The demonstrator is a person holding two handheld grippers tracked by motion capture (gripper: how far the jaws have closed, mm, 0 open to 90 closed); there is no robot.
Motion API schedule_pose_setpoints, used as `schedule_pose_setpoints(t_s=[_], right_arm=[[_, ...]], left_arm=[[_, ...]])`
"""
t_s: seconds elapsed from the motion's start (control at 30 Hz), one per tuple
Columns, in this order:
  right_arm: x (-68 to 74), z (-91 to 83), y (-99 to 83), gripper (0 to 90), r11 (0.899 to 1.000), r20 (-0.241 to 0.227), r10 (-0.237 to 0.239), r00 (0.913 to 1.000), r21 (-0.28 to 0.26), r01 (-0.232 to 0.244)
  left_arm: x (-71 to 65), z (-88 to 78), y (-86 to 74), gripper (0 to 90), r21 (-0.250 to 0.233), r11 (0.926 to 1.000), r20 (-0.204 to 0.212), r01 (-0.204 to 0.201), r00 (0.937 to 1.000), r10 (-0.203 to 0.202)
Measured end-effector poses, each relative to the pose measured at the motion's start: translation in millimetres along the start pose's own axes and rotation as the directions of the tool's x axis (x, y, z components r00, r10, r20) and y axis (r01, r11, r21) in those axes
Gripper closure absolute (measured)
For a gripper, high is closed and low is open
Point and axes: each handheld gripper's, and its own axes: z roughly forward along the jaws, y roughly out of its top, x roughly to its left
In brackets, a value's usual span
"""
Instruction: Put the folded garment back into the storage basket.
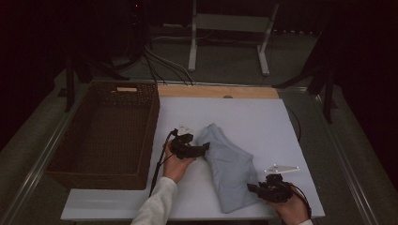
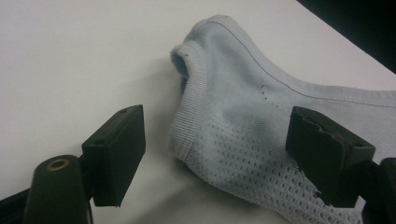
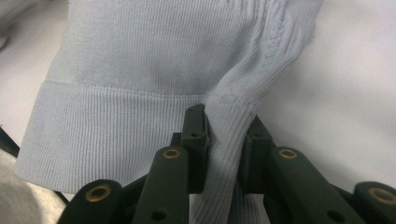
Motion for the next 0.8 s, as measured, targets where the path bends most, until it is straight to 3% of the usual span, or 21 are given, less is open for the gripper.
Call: schedule_pose_setpoints(t_s=[0.37,0.8], right_arm=[[-0.2,-0.1,0.0,76.2,1.000,-0.002,-0.003,1.0000,0.000,0.003],[-0.2,-0.3,-0.1,76.2,1.000,-0.003,-0.005,1.0000,0.001,0.005]], left_arm=[[-0.5,18.1,-4.9,20.7,0.066,0.9976,-0.021,-0.021,0.9995,0.023],[-3.1,37.1,-5.2,16.4,0.124,0.9912,-0.011,-0.045,0.9988,0.047]])
